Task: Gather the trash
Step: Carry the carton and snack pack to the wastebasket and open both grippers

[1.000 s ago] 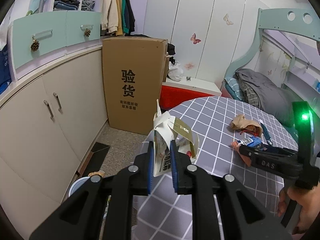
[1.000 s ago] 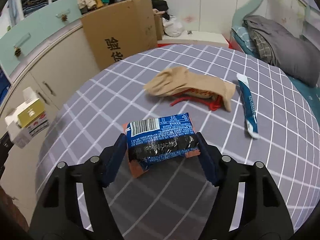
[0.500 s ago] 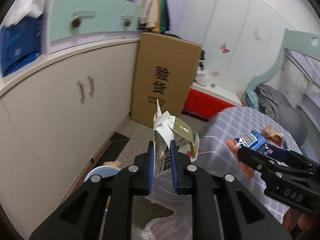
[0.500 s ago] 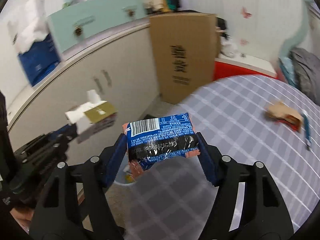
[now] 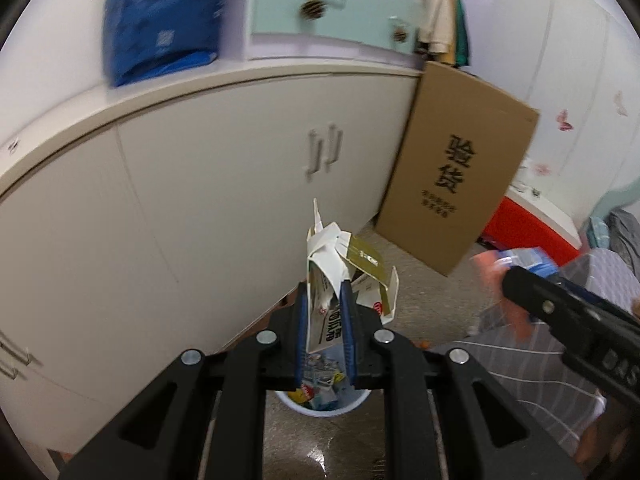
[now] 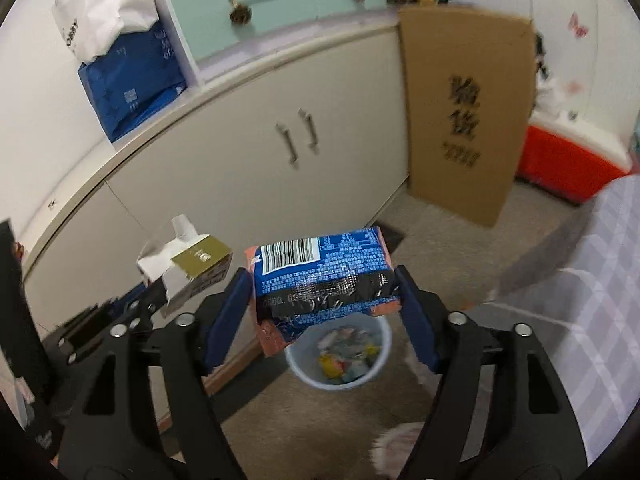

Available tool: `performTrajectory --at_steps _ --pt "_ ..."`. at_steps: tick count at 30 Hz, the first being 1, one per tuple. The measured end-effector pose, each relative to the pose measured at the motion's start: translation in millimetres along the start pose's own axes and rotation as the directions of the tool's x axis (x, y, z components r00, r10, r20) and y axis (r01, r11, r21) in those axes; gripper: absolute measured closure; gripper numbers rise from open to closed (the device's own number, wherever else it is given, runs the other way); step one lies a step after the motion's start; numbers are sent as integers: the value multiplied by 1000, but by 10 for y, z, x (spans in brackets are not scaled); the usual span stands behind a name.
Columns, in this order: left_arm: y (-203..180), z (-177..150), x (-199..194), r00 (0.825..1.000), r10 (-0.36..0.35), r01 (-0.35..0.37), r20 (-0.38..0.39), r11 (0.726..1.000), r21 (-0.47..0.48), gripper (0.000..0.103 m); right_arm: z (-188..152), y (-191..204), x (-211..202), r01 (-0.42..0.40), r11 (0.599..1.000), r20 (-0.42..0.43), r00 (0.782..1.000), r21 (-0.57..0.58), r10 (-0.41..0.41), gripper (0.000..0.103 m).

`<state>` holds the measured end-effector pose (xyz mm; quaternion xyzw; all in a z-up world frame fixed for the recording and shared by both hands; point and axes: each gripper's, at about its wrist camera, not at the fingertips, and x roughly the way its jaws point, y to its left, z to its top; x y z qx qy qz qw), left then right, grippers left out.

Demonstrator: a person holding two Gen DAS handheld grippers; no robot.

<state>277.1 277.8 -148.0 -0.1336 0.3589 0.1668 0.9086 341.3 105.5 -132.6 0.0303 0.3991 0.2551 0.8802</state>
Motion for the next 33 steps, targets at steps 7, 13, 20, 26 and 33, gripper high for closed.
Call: performTrajectory --at_steps 7,13,20,26,33 --pt "180 -37 182 999 12 -12 -41 1000 -16 88 -39 -9 112 63 997 -12 998 -51 -64 15" --pt "50 -74 298 998 -11 11 -67 1000 -3 88 -116 -125 41 89 994 -15 996 -57 -90 15" --pt "-104 -92 325 996 -33 35 -79 999 26 88 -139 -169 -30 104 994 7 995 -44 -103 13" --pt "-206 -53 294 996 -45 48 -74 998 44 88 -138 -217 -121 114 993 44 993 -8 -113 13" --pt "-339 93 327 992 -97 102 -75 993 62 67 -104 -352 -343 108 991 128 985 75 -117 12"
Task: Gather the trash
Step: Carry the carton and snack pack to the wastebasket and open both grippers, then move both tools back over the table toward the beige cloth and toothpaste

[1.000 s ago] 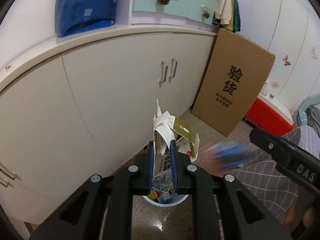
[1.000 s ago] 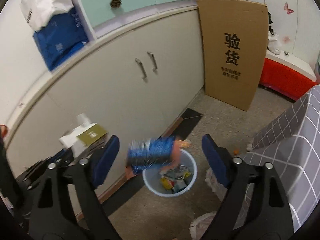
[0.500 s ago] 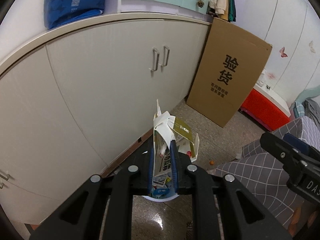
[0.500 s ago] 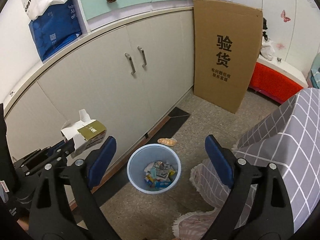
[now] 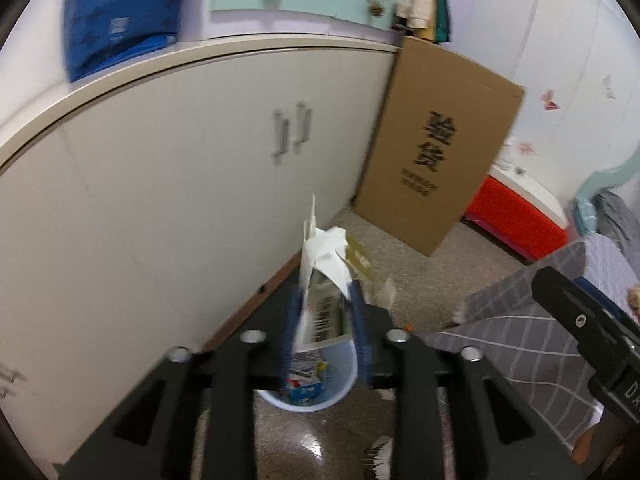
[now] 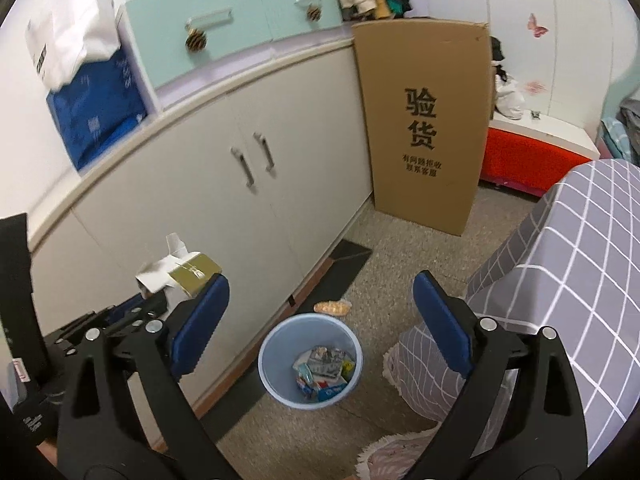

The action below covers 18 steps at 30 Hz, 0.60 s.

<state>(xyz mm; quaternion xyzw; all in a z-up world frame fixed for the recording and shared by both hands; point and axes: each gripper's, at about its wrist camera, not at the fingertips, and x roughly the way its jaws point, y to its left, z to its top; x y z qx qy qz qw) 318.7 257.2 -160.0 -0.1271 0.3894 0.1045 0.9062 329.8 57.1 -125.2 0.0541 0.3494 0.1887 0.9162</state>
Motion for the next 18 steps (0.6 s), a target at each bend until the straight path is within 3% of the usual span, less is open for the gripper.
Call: performTrajectory --at_steps 2,3,10,18 --pt "-18 41 11 999 37 -37 13 999 7 32 14 -35 -29 -7 1000 -2 1000 11 7 11" --pt "-2 48 -3 998 55 -55 28 998 -8 27 21 -42 -31 -7 1000 -7 1000 13 7 11" --pt "8 -3 -148 998 53 -52 40 998 -44 26 55 -141 -203 -5 1000 3 1000 29 5 11" --pt "-378 -32 -611 994 7 -6 107 1000 -6 24 100 -341 -608 -3 999 46 999 47 1 11"
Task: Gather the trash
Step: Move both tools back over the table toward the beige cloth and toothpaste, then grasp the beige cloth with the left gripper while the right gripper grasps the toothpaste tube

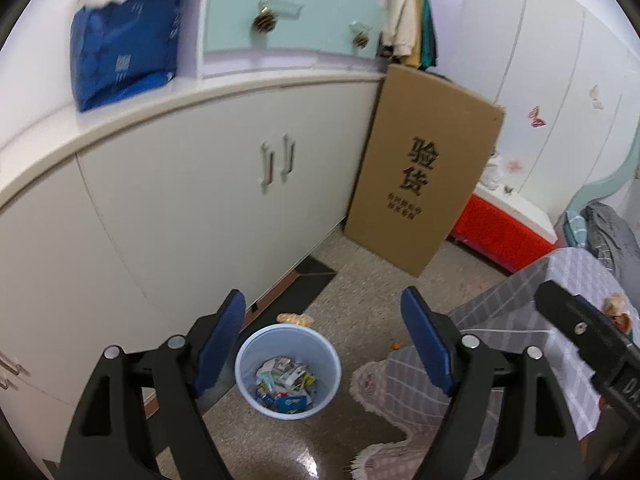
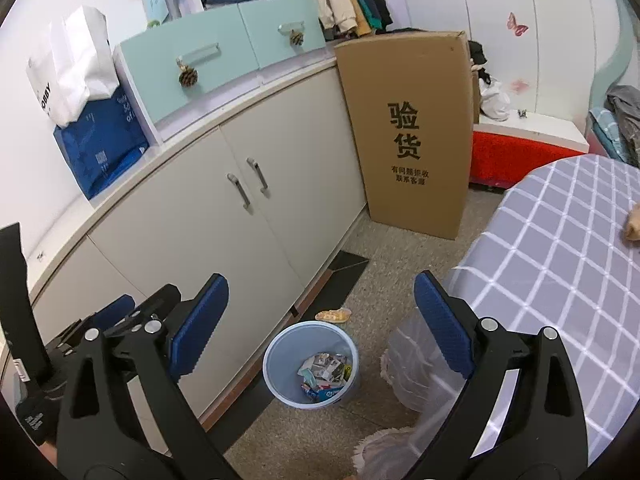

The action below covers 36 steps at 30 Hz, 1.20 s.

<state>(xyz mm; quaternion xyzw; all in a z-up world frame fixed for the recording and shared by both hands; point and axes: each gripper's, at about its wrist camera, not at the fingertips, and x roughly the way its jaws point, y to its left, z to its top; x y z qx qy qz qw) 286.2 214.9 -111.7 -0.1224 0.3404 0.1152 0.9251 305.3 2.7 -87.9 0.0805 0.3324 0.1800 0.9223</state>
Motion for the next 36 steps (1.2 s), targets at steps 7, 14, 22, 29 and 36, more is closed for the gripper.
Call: performTrajectory --at_steps 7,14,22,29,36 --pt "-621 4 -291 998 -60 58 28 995 75 22 79 -488 -500 33 998 59 998 48 -36 11" --pt "-1542 -150 -383 991 -137 135 -6 967 216 20 58 -1264 -985 135 985 83 986 109 -145 11" --pt "-2860 -505 -391 969 -234 238 -75 826 511 20 -43 -2434 -1556 339 918 74 930 206 -360 11" --pt "-3853 -811 -275 958 -272 258 -92 675 691 20 -196 -3297 -1739 404 861 14 903 309 -429 11" --pt "-4295 -811 31 952 -289 274 -102 652 707 20 -179 -3667 -1636 393 864 -23 913 315 -407 11"
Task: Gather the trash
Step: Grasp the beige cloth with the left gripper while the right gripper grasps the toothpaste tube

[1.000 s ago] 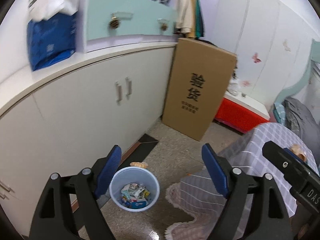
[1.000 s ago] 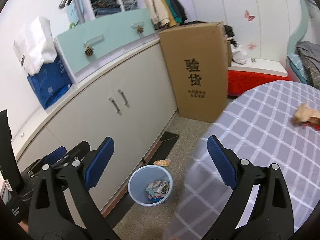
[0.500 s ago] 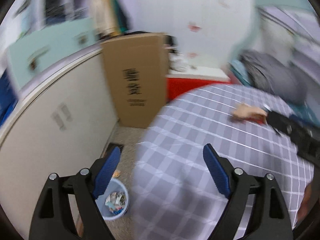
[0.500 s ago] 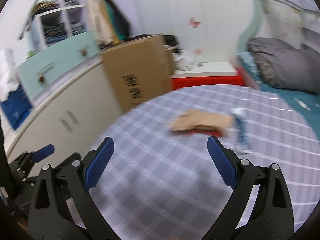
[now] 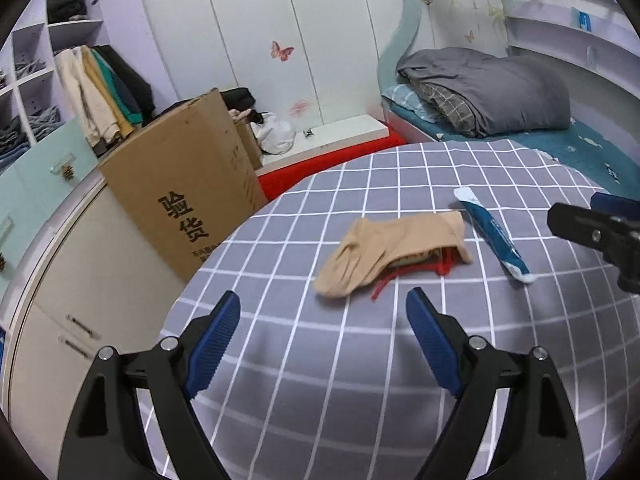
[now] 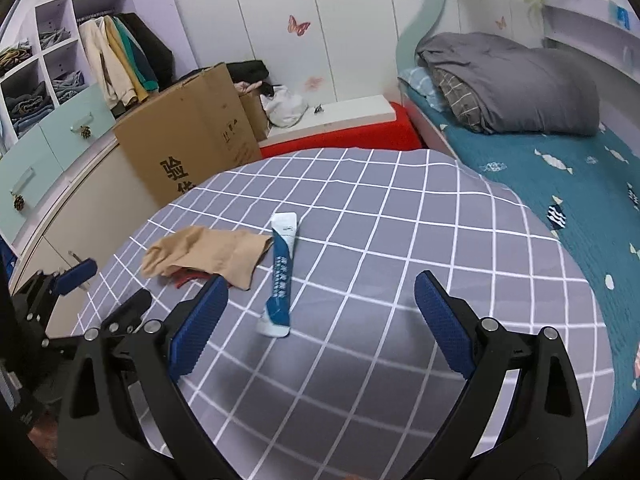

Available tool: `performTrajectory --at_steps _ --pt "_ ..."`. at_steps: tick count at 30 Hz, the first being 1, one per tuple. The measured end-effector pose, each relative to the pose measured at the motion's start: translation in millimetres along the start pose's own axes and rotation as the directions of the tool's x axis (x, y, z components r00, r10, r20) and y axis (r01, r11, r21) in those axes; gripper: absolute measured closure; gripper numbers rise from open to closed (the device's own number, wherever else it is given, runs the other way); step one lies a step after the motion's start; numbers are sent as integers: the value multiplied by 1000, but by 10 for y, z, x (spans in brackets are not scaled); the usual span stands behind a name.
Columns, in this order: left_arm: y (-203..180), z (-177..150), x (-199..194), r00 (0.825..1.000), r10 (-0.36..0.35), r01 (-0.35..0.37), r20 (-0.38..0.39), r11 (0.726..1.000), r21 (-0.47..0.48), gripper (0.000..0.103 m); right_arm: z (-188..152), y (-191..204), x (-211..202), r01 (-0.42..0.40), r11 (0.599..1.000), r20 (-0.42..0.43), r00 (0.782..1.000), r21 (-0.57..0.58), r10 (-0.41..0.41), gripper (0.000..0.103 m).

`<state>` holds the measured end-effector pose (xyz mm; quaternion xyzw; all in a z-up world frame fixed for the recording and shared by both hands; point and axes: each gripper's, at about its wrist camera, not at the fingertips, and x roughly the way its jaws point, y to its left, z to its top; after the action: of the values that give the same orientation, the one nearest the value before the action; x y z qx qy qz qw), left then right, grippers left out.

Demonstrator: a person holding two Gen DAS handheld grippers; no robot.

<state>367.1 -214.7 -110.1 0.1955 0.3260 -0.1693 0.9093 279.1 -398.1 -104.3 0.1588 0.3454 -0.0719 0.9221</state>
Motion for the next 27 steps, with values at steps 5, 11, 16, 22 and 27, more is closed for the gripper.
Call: performTrajectory --at_steps 5,11,16,22,27 --pt "21 83 194 999 -45 44 -2 999 -14 20 90 20 258 -12 1000 -42 999 -15 11 11" --pt "40 143 369 992 -121 119 -31 991 -56 56 101 157 481 -14 997 -96 995 -74 7 15" --pt "124 130 390 988 -152 147 -33 983 -110 97 79 222 561 -3 995 -130 991 -98 -10 50" --pt "299 66 142 986 -162 165 33 968 -188 99 47 279 542 11 991 -128 991 -136 -29 90" --pt "544 -17 -206 983 -157 177 96 952 -251 99 42 317 384 3 993 -102 995 -118 -16 92"
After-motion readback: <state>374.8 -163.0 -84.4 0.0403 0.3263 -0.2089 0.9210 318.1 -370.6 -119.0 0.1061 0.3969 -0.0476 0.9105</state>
